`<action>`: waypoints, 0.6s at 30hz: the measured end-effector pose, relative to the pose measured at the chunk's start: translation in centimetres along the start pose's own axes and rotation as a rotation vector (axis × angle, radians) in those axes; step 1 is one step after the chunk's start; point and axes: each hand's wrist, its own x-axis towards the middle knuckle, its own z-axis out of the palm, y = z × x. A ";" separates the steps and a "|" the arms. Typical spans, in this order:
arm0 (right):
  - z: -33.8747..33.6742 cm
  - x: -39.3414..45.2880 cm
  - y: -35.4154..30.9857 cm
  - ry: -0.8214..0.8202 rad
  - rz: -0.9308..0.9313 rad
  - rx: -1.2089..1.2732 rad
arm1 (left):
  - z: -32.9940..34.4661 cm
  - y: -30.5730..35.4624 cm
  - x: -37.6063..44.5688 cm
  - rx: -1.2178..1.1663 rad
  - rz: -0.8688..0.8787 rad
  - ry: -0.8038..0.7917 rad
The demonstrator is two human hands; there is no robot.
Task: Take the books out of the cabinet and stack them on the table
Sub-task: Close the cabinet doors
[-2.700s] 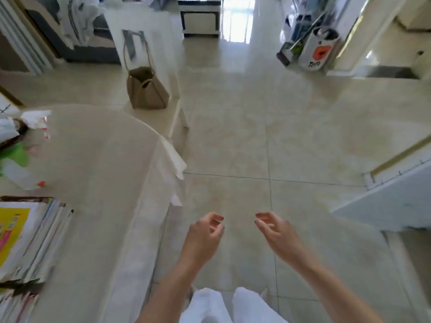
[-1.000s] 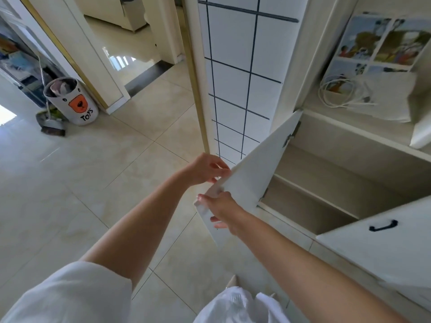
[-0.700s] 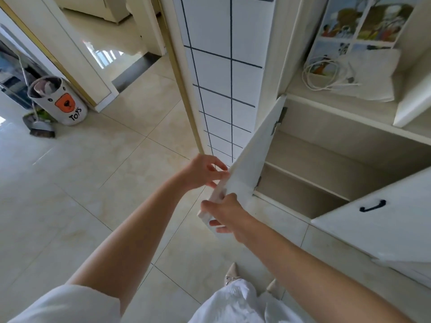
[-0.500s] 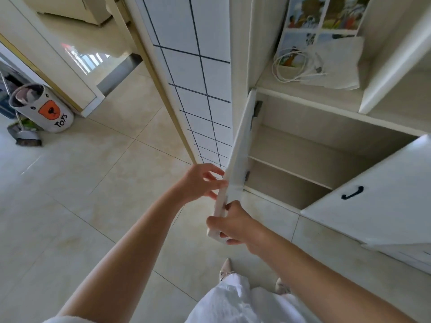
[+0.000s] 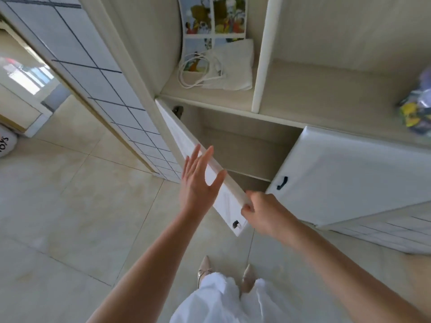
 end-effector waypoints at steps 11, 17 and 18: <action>-2.8 3.8 6.5 0.670 -0.138 -0.345 | 6.7 1.1 5.5 0.223 0.412 -0.079; -3.0 6.5 6.4 0.834 -0.069 -0.489 | 7.1 -1.7 10.2 0.229 0.610 -0.132; -3.2 6.9 6.5 0.831 -0.041 -0.518 | 7.2 -2.0 10.8 0.223 0.634 -0.134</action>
